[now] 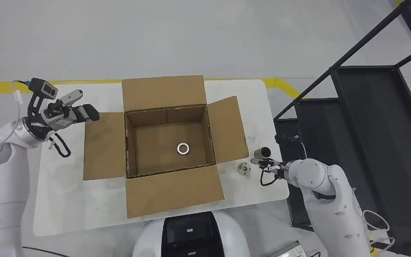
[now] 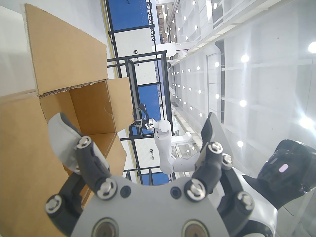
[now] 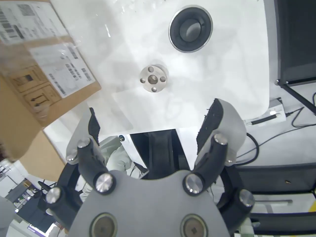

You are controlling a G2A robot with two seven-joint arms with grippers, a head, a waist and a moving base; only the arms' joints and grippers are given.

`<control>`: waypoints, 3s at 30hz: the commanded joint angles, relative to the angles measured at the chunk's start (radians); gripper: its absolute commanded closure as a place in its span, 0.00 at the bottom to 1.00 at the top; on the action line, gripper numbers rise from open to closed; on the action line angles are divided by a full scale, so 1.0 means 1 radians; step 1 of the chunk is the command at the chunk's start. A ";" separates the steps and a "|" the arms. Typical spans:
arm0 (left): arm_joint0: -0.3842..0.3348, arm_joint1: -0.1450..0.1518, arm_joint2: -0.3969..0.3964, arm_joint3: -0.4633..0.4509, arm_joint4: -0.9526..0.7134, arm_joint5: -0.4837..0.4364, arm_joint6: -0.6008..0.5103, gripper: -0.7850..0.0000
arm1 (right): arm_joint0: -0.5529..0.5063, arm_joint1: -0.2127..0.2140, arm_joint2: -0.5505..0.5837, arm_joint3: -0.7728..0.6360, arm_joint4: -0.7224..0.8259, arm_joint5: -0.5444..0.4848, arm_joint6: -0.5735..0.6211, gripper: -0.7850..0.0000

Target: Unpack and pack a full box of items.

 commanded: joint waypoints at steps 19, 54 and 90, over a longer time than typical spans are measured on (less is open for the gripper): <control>0.000 0.000 0.000 0.000 0.000 0.000 0.000 0.00 | 0.230 -0.034 -0.266 0.362 0.019 0.133 -0.103 0.00; 0.000 0.000 0.000 0.000 0.000 0.000 0.000 0.00 | 0.306 -0.039 -0.341 0.448 -0.009 0.262 -0.147 1.00; 0.000 0.000 0.000 0.000 0.000 0.000 0.000 0.00 | 0.065 0.032 -0.100 -0.384 0.161 -0.103 -0.072 1.00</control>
